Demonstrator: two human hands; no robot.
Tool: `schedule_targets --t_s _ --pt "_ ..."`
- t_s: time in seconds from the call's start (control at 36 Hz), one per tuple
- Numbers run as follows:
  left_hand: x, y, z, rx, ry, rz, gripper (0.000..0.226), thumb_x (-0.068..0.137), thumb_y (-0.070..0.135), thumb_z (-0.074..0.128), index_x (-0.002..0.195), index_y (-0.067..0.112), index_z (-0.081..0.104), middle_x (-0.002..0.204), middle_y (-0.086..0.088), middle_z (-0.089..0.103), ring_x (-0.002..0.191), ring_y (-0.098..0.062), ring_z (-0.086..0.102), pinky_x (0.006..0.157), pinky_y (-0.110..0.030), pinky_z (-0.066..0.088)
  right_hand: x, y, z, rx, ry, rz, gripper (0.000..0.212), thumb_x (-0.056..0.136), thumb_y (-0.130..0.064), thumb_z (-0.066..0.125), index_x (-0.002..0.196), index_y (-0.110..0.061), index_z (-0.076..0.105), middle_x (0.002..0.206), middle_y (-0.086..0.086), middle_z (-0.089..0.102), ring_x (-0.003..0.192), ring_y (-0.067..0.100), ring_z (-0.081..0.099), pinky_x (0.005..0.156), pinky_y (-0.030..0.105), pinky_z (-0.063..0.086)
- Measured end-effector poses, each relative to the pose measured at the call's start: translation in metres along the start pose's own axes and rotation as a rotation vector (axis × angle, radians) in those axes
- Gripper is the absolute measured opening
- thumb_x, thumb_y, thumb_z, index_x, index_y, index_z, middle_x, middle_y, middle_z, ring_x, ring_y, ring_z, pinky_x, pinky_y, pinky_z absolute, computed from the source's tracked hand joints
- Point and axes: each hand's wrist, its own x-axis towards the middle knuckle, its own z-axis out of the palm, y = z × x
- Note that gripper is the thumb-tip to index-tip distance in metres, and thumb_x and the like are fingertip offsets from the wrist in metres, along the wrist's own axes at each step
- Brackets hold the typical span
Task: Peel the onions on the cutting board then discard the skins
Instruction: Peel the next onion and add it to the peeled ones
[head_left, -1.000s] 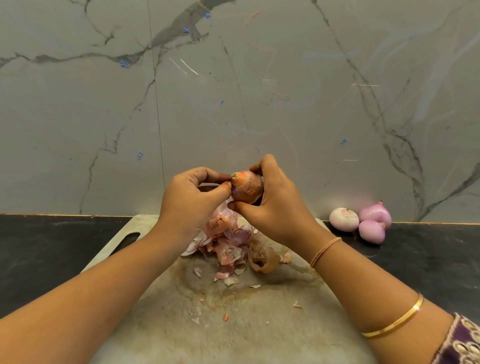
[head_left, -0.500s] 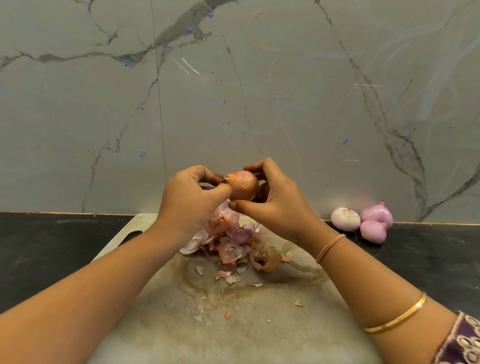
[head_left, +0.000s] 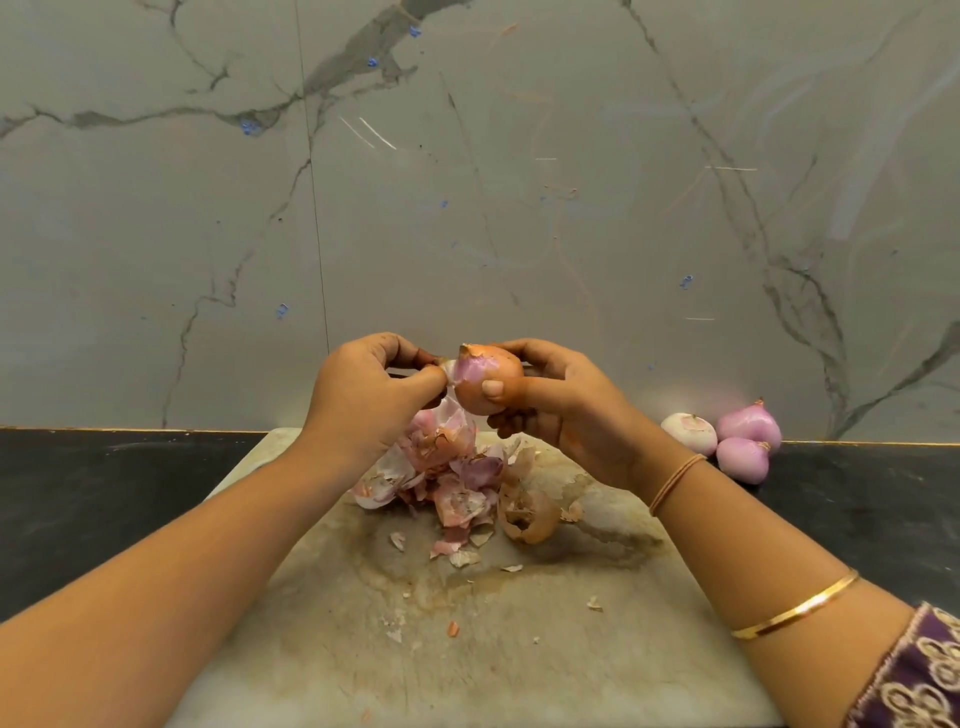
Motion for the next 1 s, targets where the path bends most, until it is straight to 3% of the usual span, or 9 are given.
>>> schedule_targets --t_s 0.19,0.39,0.61,0.72,0.81,0.92,0.97,1.0 --pt "0.002 -0.003 -0.002 0.024 0.011 -0.02 0.007 0.08 0.012 0.07 0.076 0.017 0.067 0.071 -0.003 0.071 0.07 -0.018 0.071 0.075 -0.043 0.059 -0.001 -0.001 -0.002 0.133 -0.05 0.03 0.036 0.071 -0.018 0.064 0.105 -0.007 0.062 0.08 0.006 0.068 0.066 0.017 0.062 0.062 0.024 0.056" --pt "0.003 -0.005 -0.002 0.035 0.023 -0.05 0.006 0.079 0.012 0.071 0.075 0.013 0.067 0.069 -0.002 0.07 0.068 -0.018 0.07 0.076 -0.043 0.059 -0.004 -0.002 -0.004 0.315 -0.06 0.112 0.04 0.073 -0.024 0.054 0.103 0.001 0.061 0.089 0.016 0.068 0.065 0.016 0.061 0.064 0.023 0.055" --pt "0.009 -0.011 -0.009 0.083 0.007 -0.108 0.011 0.083 0.01 0.066 0.072 0.014 0.067 0.07 -0.008 0.07 0.072 -0.031 0.07 0.074 -0.05 0.058 -0.003 -0.003 -0.008 0.499 0.001 0.139 0.053 0.072 -0.03 0.048 0.111 0.006 0.056 0.089 0.018 0.069 0.063 0.015 0.057 0.063 0.024 0.051" --pt "0.003 -0.007 -0.004 0.18 -0.057 -0.03 0.008 0.081 0.011 0.066 0.076 0.017 0.068 0.069 -0.001 0.07 0.069 -0.021 0.07 0.07 -0.04 0.059 -0.002 -0.003 -0.008 0.503 0.048 0.172 0.043 0.086 -0.026 0.041 0.111 0.006 0.055 0.076 0.012 0.063 0.063 0.016 0.057 0.062 0.024 0.051" --pt "0.001 -0.005 -0.004 0.204 -0.099 0.012 0.014 0.083 0.008 0.063 0.082 0.021 0.067 0.081 0.004 0.069 0.074 -0.018 0.069 0.07 -0.036 0.058 -0.001 -0.002 -0.007 0.482 0.079 0.217 0.041 0.092 -0.023 0.033 0.113 0.005 0.053 0.084 0.014 0.057 0.064 0.017 0.058 0.064 0.025 0.05" --pt "-0.004 0.001 -0.001 0.016 -0.142 -0.016 0.018 0.09 0.007 0.055 0.086 0.017 0.069 0.086 -0.005 0.071 0.071 -0.012 0.07 0.073 -0.036 0.059 0.0 0.0 -0.004 0.461 0.092 0.224 0.044 0.09 -0.025 0.041 0.122 0.002 0.051 0.09 0.014 0.056 0.067 0.017 0.058 0.065 0.027 0.047" --pt "-0.007 0.005 0.0 -0.07 -0.163 -0.016 0.013 0.089 0.023 0.063 0.084 0.013 0.07 0.087 -0.009 0.071 0.071 -0.014 0.07 0.073 -0.039 0.06 0.0 0.001 -0.003 0.43 0.08 0.208 0.048 0.08 -0.029 0.054 0.119 -0.002 0.054 0.09 0.011 0.055 0.068 0.016 0.056 0.065 0.026 0.046" --pt "-0.009 0.007 0.001 -0.082 -0.18 -0.005 0.025 0.082 0.038 0.067 0.084 0.013 0.069 0.085 -0.007 0.071 0.071 -0.016 0.07 0.073 -0.041 0.06 0.0 0.001 -0.003 0.412 0.079 0.203 0.049 0.075 -0.029 0.061 0.116 -0.002 0.056 0.089 0.011 0.055 0.068 0.015 0.056 0.064 0.026 0.046"
